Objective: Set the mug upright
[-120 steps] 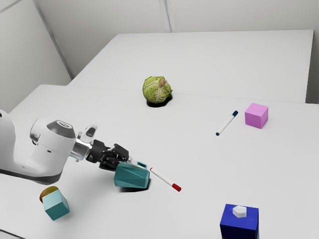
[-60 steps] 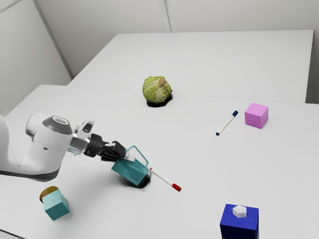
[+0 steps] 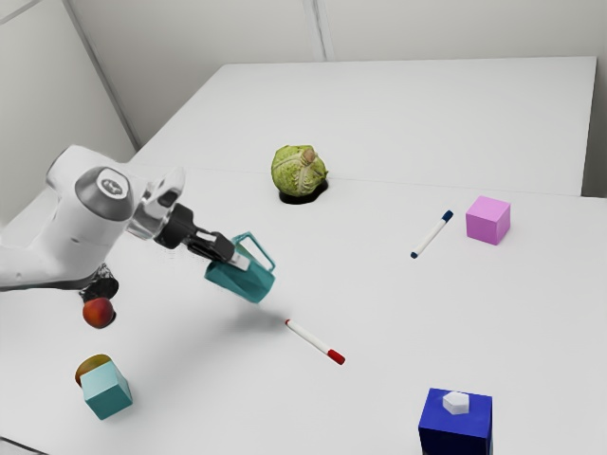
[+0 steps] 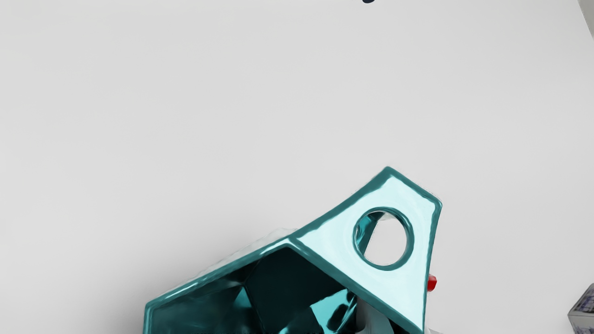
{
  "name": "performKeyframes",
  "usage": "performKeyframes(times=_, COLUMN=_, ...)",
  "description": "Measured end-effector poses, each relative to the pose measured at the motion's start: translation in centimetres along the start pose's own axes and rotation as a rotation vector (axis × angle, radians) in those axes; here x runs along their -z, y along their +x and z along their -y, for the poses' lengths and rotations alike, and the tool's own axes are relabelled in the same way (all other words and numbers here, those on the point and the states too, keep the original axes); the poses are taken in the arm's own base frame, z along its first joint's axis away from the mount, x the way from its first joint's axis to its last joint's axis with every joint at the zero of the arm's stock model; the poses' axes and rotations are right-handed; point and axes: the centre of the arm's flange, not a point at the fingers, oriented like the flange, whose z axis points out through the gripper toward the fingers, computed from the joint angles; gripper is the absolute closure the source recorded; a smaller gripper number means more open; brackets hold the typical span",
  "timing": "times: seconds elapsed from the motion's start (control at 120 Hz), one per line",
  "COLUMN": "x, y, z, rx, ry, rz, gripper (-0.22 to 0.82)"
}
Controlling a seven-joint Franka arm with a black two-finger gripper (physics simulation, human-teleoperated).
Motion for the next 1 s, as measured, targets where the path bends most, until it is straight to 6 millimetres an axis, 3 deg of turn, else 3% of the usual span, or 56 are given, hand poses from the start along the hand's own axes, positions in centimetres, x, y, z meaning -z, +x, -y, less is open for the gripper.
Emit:
performKeyframes(times=0.1, x=2.6, y=3.9, z=-2.2, rx=-0.113, ry=0.085, rz=0.099, gripper=0.79)
performKeyframes(times=0.233, x=3.0, y=5.3, z=-3.4, rx=-0.143, ry=0.181, rz=0.239, gripper=0.79)
performKeyframes(times=0.533, x=-0.3, y=5.7, z=-3.8, rx=-0.102, ry=0.409, rz=0.417, gripper=0.79)
performKeyframes(times=1.0, x=-5.4, y=6.4, z=-1.7, rx=0.005, ry=0.576, rz=0.334, gripper=0.79)
